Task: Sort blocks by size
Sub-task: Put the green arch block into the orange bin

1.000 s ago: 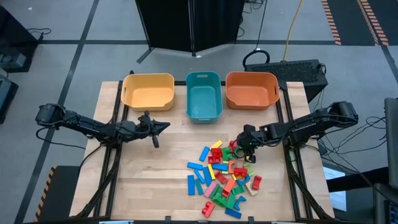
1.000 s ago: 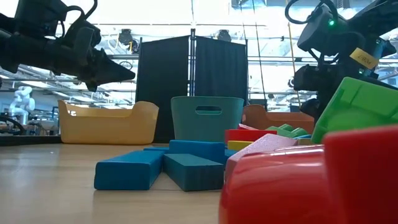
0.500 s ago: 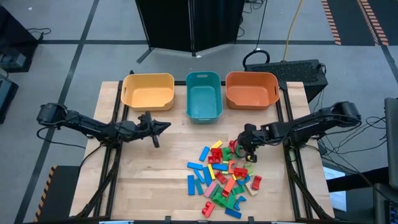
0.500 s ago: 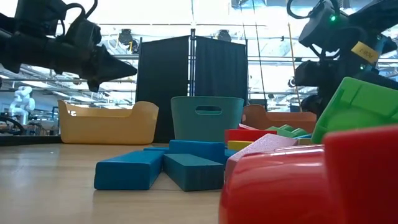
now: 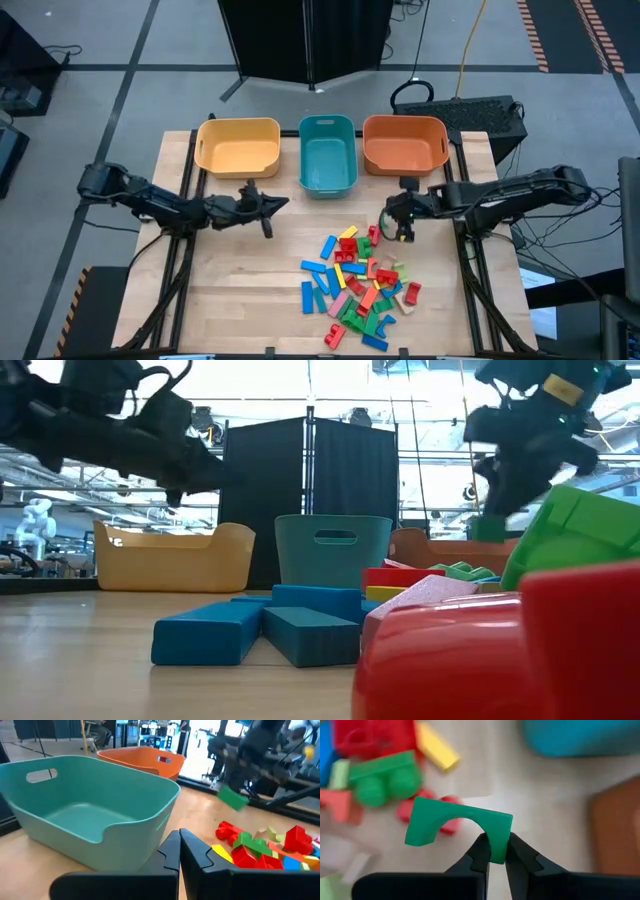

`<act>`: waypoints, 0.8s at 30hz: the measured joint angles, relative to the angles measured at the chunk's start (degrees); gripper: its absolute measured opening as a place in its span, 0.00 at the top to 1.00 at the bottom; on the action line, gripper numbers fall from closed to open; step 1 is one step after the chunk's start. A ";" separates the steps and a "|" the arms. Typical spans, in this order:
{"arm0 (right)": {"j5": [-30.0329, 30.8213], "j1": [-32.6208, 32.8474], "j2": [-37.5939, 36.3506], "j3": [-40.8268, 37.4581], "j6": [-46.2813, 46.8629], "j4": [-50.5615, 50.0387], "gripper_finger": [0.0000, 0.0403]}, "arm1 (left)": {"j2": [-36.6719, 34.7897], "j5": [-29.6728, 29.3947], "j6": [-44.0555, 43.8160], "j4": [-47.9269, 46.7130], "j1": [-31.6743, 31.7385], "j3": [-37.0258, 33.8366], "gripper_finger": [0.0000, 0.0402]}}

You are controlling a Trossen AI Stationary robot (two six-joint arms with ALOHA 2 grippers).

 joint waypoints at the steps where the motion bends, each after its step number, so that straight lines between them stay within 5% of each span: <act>1: 1.87 -0.82 -0.46 0.61 -0.62 -0.51 0.93 | 1.43 0.00 0.04 -0.03 0.00 0.97 1.00; 10: 11.77 -12.77 -3.04 3.27 -5.98 0.12 0.93 | 8.79 2.81 3.06 0.00 -0.09 7.14 1.00; 24: 11.01 -36.49 1.36 3.27 -8.31 7.70 0.93 | 13.35 9.42 4.48 0.19 -0.10 9.26 1.00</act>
